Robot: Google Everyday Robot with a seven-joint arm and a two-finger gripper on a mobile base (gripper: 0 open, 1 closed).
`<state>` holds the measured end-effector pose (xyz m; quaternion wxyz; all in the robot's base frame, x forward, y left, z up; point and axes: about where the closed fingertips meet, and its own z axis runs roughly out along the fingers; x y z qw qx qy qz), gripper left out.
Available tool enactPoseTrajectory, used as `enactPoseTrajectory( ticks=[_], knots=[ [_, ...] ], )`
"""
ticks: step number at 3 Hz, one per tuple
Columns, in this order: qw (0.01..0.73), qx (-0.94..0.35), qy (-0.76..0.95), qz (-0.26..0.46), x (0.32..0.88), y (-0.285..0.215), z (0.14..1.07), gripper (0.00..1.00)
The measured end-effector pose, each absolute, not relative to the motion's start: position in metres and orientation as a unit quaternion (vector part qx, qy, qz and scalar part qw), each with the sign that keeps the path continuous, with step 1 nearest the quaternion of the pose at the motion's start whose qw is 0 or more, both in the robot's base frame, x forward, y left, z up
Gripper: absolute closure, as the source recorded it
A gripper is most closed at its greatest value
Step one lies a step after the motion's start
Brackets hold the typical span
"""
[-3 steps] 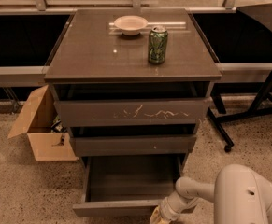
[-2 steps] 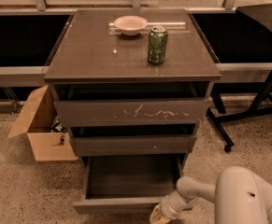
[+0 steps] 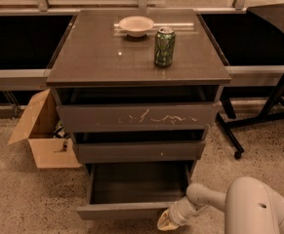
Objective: Close bottom drawer
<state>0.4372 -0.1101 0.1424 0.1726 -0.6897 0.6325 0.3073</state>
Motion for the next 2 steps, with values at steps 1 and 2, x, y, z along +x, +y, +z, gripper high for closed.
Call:
enactPoseTrajectory(
  ticks=[1, 2],
  knots=[
    [0.178, -0.69, 0.632, 0.304, 0.442, -0.111, 0.143, 0.13],
    [0.191, -0.698, 0.62, 0.304, 0.446, -0.109, 0.154, 0.0]
  ],
)
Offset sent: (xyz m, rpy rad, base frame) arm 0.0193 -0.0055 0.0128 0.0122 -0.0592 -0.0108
